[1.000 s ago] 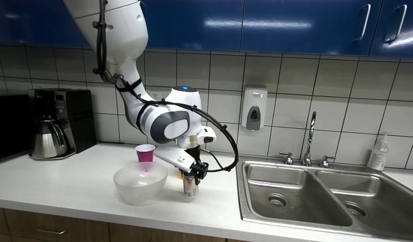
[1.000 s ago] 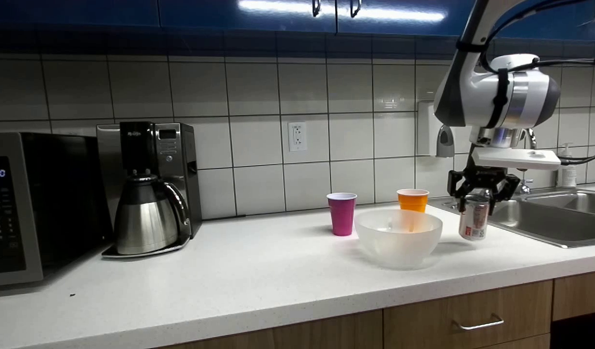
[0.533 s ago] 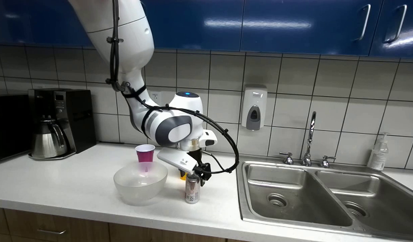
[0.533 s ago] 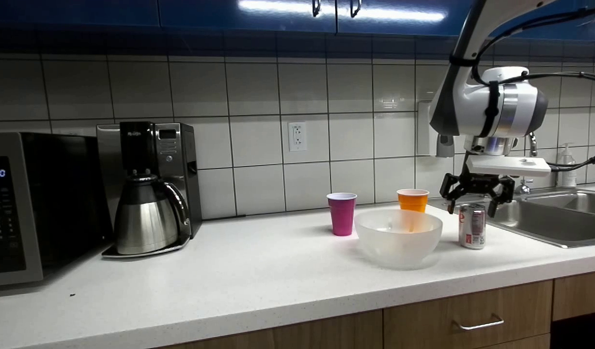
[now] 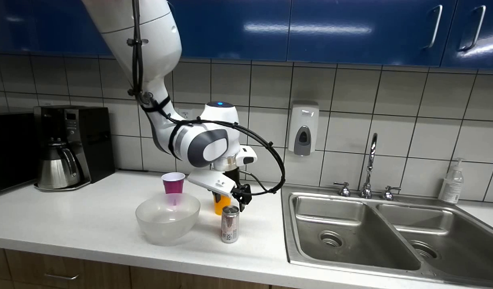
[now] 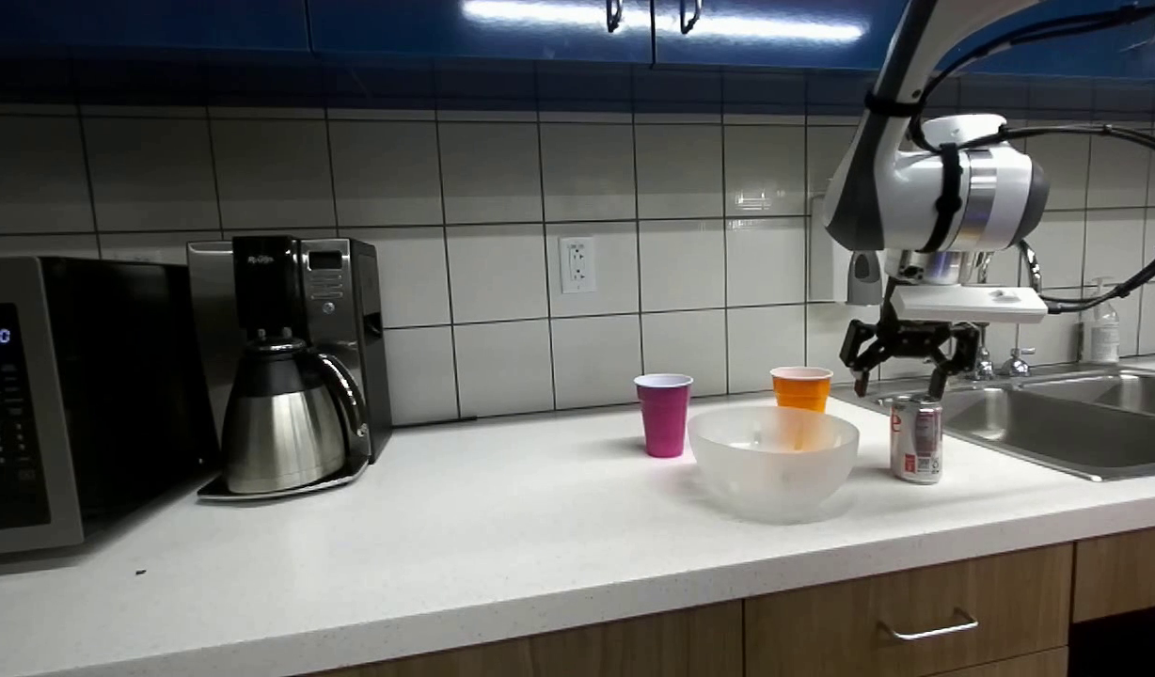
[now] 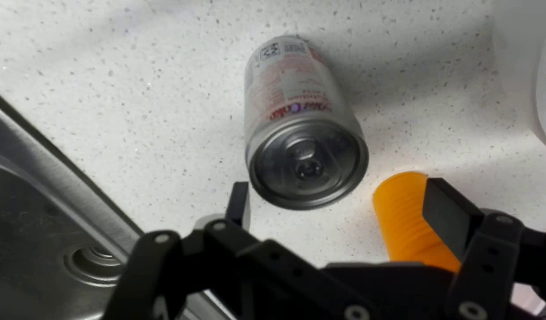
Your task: Move the soda can closer to the sink
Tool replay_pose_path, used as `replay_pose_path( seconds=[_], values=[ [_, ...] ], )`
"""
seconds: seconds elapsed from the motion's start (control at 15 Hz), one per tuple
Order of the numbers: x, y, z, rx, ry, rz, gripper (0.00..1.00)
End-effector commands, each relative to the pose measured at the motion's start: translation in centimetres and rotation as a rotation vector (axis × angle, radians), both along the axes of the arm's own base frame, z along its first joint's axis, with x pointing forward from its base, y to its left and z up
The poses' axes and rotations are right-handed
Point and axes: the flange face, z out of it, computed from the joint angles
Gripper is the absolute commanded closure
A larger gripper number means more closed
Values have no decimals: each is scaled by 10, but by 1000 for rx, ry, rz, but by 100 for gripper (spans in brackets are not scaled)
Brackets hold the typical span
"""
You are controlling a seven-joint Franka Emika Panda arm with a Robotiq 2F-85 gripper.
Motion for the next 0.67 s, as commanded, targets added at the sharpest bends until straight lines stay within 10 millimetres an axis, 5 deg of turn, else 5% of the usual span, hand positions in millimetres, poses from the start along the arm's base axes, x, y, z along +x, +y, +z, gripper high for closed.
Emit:
replay_pose_path(
  seconds=[0.0,0.6],
  values=[
    [-7,11,32,-24,-6,15,0],
    [-68,66,104,-53,29,109,0]
  ],
)
